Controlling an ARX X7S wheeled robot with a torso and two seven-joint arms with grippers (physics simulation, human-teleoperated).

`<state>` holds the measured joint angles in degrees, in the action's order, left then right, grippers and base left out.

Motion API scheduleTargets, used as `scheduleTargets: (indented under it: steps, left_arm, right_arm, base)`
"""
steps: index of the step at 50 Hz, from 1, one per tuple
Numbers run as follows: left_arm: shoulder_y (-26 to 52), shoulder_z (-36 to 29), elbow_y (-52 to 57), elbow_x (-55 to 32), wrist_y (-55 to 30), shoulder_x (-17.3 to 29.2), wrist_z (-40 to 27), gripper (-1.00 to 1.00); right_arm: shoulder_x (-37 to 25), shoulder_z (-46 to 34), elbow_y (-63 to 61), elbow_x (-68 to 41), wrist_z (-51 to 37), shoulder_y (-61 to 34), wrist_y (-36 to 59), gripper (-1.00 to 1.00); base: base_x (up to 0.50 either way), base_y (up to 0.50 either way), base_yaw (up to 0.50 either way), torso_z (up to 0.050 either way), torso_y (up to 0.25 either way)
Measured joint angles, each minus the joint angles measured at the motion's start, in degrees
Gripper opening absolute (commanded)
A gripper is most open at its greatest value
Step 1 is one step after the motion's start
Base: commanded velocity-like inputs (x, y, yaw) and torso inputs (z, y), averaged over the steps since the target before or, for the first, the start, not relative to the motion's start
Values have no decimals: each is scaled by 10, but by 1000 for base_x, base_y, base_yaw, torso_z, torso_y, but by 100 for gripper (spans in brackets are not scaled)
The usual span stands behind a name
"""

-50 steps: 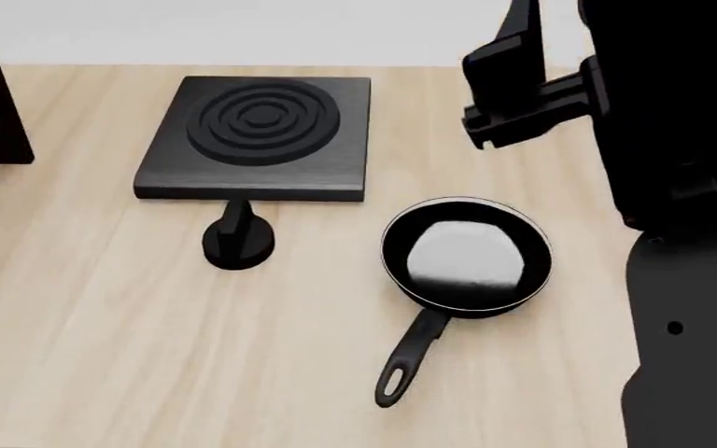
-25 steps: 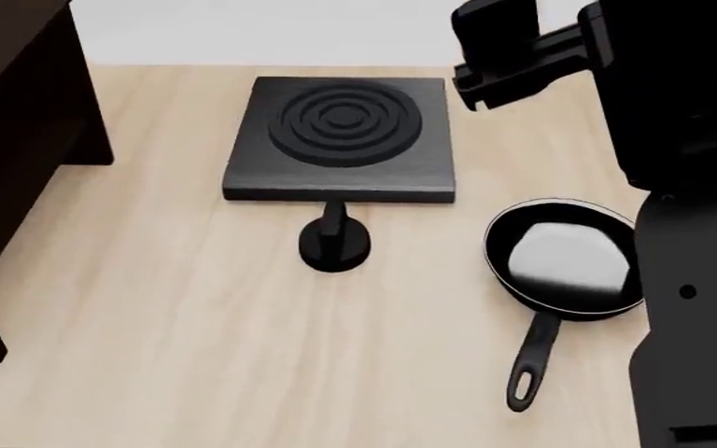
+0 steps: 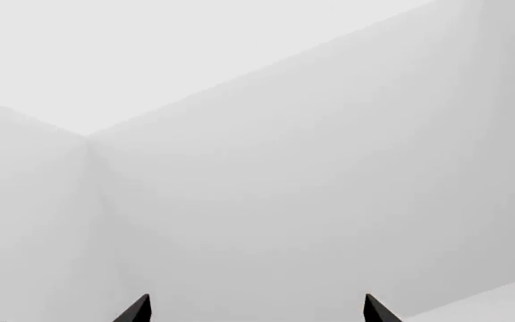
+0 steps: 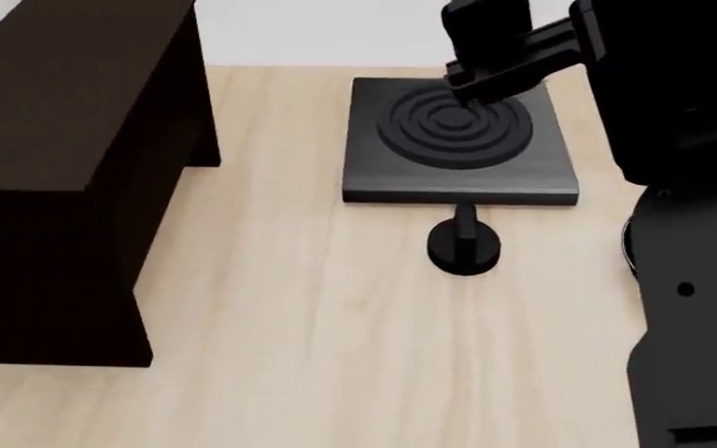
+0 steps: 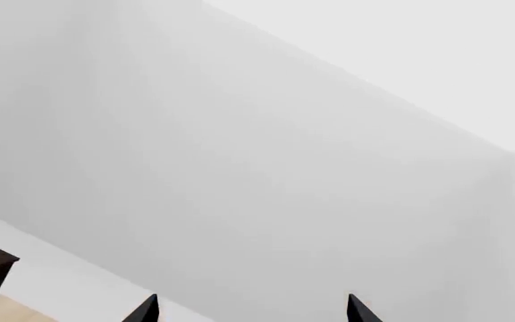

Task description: Put the frying pan under the cabinet shelf.

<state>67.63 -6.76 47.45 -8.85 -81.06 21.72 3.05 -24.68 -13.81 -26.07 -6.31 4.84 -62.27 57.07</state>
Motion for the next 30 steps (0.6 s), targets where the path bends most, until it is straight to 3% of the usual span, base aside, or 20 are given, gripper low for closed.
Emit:
scheduleTargets:
  steps: [5,13,30]
  left_arm:
    - [0,1,1,-1,-1,1,-1,100]
    - [1,3,3,-1,-2,2,-2,100]
    - [8,8,15,-8,-14,-1,-1,100]
  right_arm:
    - [0,0,-1,-1,0,-3,2,100]
    - [0,-4,-4,-1,-1,-5,-3,100]
    - [-5,-37,-20,9,6,-28,-7,100]
  base:
    - [9,440,0,0,0]
    - [20,-2,0,0,0]
    - [500,0,0,0,0]
